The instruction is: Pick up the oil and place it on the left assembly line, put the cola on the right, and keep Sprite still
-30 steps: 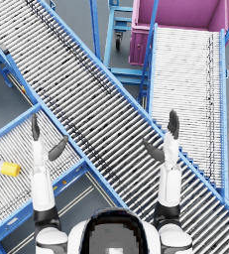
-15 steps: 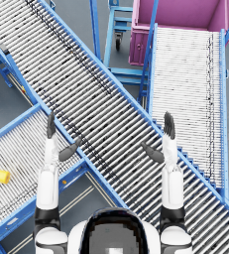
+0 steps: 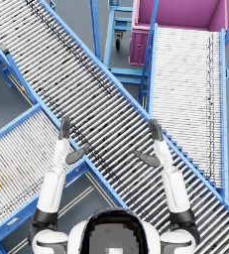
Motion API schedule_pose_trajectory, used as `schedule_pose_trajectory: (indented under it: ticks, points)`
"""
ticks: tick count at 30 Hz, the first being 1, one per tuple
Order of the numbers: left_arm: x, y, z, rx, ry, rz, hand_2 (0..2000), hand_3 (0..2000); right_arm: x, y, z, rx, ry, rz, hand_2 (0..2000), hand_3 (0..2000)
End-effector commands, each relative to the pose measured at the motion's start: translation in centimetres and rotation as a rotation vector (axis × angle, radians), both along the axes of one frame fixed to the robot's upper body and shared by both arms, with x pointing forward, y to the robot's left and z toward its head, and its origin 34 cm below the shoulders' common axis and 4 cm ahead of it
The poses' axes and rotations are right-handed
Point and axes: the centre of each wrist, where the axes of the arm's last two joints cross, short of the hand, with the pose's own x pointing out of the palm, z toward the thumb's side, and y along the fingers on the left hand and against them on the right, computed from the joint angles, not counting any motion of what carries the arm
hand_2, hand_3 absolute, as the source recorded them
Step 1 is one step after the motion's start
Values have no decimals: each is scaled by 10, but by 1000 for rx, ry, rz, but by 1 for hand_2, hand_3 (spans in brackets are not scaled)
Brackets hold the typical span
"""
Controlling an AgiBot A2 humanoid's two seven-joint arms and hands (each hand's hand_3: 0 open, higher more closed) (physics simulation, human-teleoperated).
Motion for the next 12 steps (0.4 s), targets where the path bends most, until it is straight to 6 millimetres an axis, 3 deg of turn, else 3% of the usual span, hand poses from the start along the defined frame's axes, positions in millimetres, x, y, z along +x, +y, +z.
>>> schedule_pose_trajectory:
  ticks: [1,12]
  points:
    - [0,0,-1,-2,5,-3,0,0,0,0,-1,-1,5,4,0,0]
    - [-1,-1,-2,-8,16,-10,0,0,-1,0,-3,-3,16,13,0,0]
